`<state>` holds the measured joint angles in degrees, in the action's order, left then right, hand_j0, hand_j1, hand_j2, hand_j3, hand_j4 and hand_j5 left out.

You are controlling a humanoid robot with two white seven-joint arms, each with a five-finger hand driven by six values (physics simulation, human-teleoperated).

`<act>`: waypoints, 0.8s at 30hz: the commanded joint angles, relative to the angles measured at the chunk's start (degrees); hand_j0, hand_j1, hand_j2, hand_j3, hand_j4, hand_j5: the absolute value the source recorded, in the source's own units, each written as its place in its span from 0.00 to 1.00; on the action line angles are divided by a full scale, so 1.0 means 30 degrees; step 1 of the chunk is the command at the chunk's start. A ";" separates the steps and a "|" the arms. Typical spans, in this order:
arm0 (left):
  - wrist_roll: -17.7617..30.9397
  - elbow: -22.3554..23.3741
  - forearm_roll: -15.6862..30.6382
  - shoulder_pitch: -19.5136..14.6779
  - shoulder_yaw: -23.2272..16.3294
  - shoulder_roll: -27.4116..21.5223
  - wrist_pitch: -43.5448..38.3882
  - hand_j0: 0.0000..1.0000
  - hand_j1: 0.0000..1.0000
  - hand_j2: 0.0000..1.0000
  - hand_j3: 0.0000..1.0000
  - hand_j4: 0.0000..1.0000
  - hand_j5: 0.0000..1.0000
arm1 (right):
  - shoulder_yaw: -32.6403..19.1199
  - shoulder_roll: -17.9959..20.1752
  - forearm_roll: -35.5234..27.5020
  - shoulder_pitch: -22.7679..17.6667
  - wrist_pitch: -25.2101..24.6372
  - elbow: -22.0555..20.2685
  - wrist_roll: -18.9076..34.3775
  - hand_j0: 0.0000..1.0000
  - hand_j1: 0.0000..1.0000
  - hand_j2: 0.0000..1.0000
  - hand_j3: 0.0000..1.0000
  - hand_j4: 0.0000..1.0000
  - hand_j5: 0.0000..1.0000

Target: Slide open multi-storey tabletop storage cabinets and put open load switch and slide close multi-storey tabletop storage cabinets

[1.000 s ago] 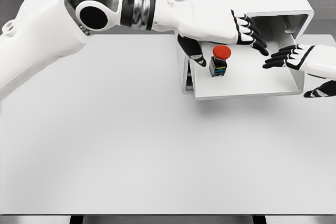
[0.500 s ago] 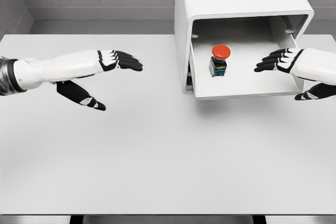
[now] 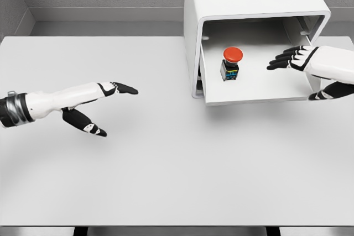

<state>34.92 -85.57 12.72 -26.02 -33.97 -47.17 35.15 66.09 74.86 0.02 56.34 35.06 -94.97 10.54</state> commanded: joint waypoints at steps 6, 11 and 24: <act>0.0027 0.0283 0.0126 0.0000 0.0102 0.0108 -0.0051 1.00 1.00 1.00 1.00 1.00 1.00 | 0.0001 -0.0403 -0.0064 0.0000 -0.0020 0.0398 0.0001 0.98 0.98 0.98 0.98 0.98 0.98; 0.0027 0.0488 0.0126 0.0029 0.0102 0.0079 -0.0051 1.00 1.00 1.00 1.00 1.00 1.00 | -0.0028 -0.0110 0.0024 0.0088 -0.0020 -0.0364 0.0001 0.97 0.97 0.97 0.97 0.97 0.97; 0.0027 0.0488 0.0126 0.0059 0.0131 -0.0038 -0.0051 1.00 1.00 1.00 1.00 1.00 1.00 | 0.0030 0.0242 0.0082 0.0059 -0.0020 -0.0803 -0.0029 0.98 0.98 0.98 0.98 0.98 0.98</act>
<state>35.02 -84.09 12.62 -25.84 -33.67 -47.13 35.14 66.24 75.47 0.58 56.59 35.06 -97.24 10.49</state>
